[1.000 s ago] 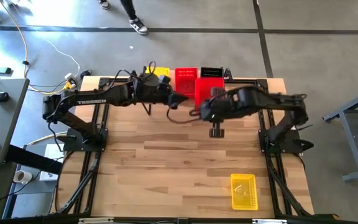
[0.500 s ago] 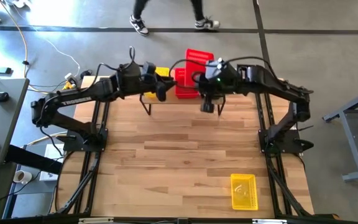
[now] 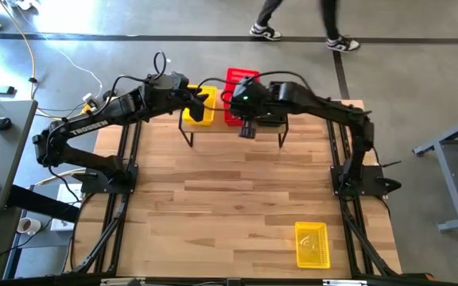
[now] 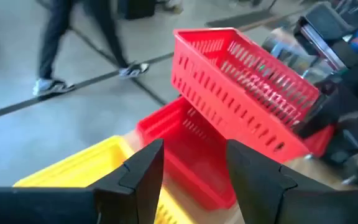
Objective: Stack baskets on shelf by color
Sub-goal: Stack the red bin on the stacked red bin on the shelf
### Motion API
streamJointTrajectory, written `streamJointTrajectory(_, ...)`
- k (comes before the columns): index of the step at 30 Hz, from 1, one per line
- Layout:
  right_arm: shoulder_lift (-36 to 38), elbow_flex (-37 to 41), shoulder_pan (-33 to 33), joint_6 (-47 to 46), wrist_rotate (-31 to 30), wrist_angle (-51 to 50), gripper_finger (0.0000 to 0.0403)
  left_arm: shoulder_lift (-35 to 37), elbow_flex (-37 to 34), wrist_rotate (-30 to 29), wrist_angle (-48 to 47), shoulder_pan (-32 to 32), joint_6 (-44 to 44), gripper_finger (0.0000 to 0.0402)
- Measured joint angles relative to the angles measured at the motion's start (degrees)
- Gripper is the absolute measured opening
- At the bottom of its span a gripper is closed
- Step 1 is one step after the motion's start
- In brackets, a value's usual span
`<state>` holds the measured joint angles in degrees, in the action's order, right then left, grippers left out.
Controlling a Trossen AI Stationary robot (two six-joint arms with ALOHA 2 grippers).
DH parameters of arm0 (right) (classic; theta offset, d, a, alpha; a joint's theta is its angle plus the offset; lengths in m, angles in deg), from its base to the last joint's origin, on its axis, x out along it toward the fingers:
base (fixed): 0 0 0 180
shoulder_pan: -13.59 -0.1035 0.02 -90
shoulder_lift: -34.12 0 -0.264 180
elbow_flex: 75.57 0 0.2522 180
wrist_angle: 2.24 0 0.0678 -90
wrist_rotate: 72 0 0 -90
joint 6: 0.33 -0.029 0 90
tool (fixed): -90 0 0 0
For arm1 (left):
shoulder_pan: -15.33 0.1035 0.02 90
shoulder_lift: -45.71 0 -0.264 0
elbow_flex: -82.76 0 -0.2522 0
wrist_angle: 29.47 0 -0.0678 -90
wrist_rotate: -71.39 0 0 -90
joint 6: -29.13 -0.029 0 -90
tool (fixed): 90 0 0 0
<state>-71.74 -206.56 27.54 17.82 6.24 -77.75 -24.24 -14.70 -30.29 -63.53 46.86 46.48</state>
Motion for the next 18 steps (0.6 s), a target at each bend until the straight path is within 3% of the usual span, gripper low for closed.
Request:
streamJointTrajectory(9, -5.13, 0.0, 1.58, 1.82, 2.47, -0.45, 0.0, 0.0, -0.01, -2.56, -6.93, 1.21, -4.53, 0.0162)
streamJointTrajectory(18, -5.21, 0.0, 4.81, 1.38, 9.89, -0.98, 0.0, 0.57, 0.0, -4.0, -6.93, 1.46, -10.02, 0.0162)
